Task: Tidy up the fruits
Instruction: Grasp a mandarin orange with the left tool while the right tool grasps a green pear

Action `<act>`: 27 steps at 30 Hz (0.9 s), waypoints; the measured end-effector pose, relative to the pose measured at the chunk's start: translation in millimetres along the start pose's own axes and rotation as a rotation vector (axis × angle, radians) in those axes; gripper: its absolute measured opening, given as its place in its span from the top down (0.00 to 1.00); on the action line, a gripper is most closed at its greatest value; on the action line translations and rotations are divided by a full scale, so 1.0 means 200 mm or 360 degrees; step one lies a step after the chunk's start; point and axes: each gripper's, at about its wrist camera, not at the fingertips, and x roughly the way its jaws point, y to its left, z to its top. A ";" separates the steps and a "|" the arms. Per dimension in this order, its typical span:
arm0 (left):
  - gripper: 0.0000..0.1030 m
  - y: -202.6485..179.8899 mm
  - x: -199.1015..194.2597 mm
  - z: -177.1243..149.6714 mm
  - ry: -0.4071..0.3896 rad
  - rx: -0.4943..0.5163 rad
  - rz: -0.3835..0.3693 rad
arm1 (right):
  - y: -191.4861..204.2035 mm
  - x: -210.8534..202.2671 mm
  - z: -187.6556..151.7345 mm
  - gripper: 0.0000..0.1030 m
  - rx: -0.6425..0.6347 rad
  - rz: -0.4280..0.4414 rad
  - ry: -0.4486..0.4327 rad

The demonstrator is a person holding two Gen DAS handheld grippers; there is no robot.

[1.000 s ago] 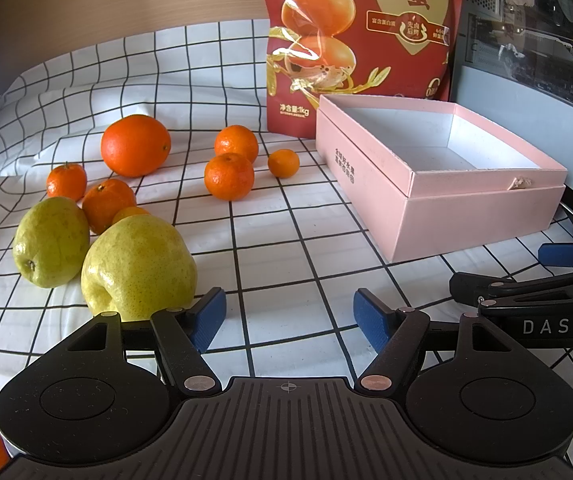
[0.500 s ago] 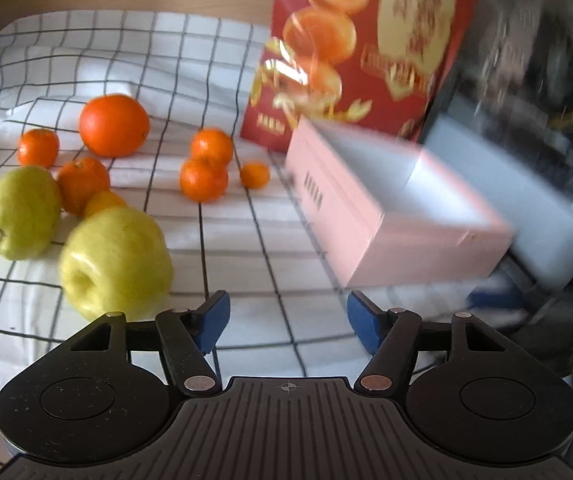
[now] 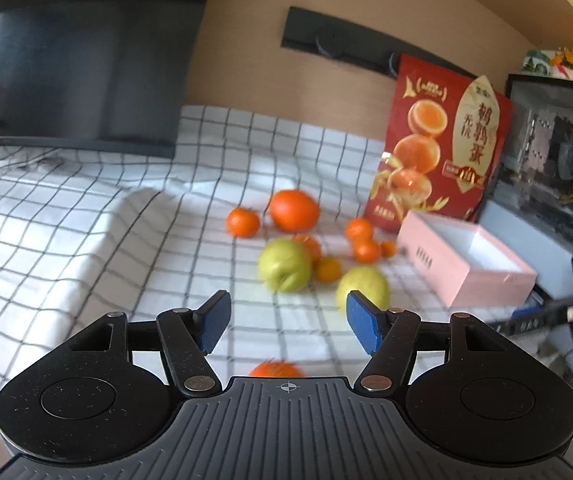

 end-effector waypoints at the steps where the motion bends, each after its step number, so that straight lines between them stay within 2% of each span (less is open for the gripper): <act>1: 0.33 0.00 0.01 -0.01 0.0020 0.0034 0.0022 | 0.00 0.00 0.00 0.00 0.0007 -0.0001 0.0005; 4: 0.33 -0.02 0.05 -0.02 0.0084 0.0092 0.0061 | 0.05 0.00 0.01 0.00 -0.0013 0.0011 0.0017; 6: 0.33 -0.04 0.09 -0.06 0.0152 0.0116 0.0060 | 0.13 -0.02 0.00 0.00 -0.0059 0.0087 0.0026; 8: 0.33 -0.06 0.13 -0.10 0.0213 0.0178 0.0117 | 0.26 -0.06 0.00 0.00 -0.0152 0.0180 -0.0016; 11: 0.33 -0.07 0.16 -0.14 0.0258 0.0216 0.0192 | 0.45 -0.09 0.01 0.00 -0.0326 0.0247 -0.0052; 15: 0.33 -0.06 0.21 -0.17 0.0303 0.0175 0.0135 | 0.64 -0.13 0.04 0.00 -0.0470 0.0314 -0.0107; 17: 0.35 -0.06 0.24 -0.18 0.0317 0.0152 0.0085 | 0.69 -0.14 0.07 0.00 -0.0473 0.0358 -0.0146; 18: 0.40 -0.06 0.24 -0.19 0.0317 0.0136 0.0066 | 0.70 -0.14 0.09 0.00 -0.0455 0.0380 -0.0157; 20: 0.51 -0.08 0.25 -0.20 0.0293 0.0150 0.0104 | 0.72 -0.14 0.15 0.00 -0.0382 0.0443 -0.0172; 23: 0.51 -0.08 0.25 -0.20 0.0265 0.0128 0.0115 | 0.77 -0.09 0.24 0.00 -0.0275 0.0509 -0.0163; 25: 0.51 -0.07 0.25 -0.20 0.0256 0.0105 0.0101 | 0.83 -0.04 0.28 0.00 -0.0260 0.0478 -0.0164; 27: 0.51 -0.06 0.25 -0.20 0.0246 0.0088 0.0091 | 0.89 0.02 0.30 0.00 -0.0263 0.0377 -0.0193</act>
